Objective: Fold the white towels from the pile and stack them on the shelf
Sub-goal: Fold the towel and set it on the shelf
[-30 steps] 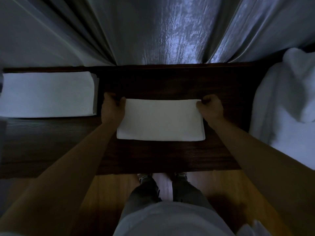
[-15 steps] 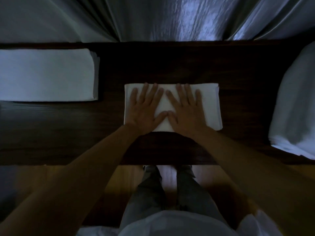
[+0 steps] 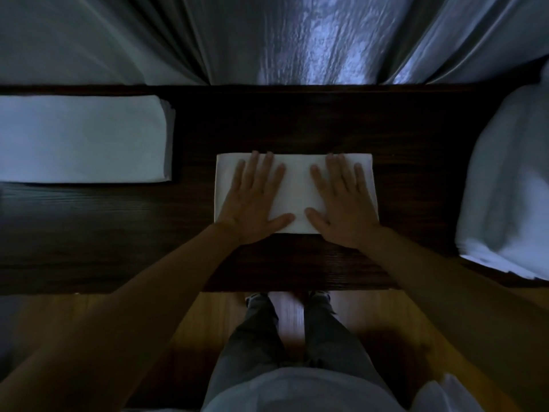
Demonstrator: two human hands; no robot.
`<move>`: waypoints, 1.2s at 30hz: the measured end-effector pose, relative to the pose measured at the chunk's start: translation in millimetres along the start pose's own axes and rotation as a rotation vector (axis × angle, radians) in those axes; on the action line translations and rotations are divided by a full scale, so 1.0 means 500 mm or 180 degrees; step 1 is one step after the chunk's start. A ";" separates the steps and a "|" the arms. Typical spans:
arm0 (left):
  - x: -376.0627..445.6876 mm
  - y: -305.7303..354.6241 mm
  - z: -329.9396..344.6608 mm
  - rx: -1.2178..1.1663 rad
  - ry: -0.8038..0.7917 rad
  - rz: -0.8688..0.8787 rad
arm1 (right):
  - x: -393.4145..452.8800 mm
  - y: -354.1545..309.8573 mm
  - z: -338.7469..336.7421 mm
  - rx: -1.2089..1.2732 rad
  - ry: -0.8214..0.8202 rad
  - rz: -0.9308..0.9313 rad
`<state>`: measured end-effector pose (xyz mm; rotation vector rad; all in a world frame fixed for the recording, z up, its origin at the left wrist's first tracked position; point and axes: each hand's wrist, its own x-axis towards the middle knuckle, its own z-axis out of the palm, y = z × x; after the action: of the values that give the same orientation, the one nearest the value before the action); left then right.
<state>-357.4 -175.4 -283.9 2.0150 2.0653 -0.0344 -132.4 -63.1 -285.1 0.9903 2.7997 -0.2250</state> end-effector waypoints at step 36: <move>-0.024 0.214 0.057 0.0201 -0.0328 0.0534 | -0.130 0.108 -0.076 0.4122 -0.0659 0.2498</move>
<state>-247.1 -188.3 -292.1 2.1687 1.8496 -0.1701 -52.2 -53.8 -239.6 1.9517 1.6139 -1.9287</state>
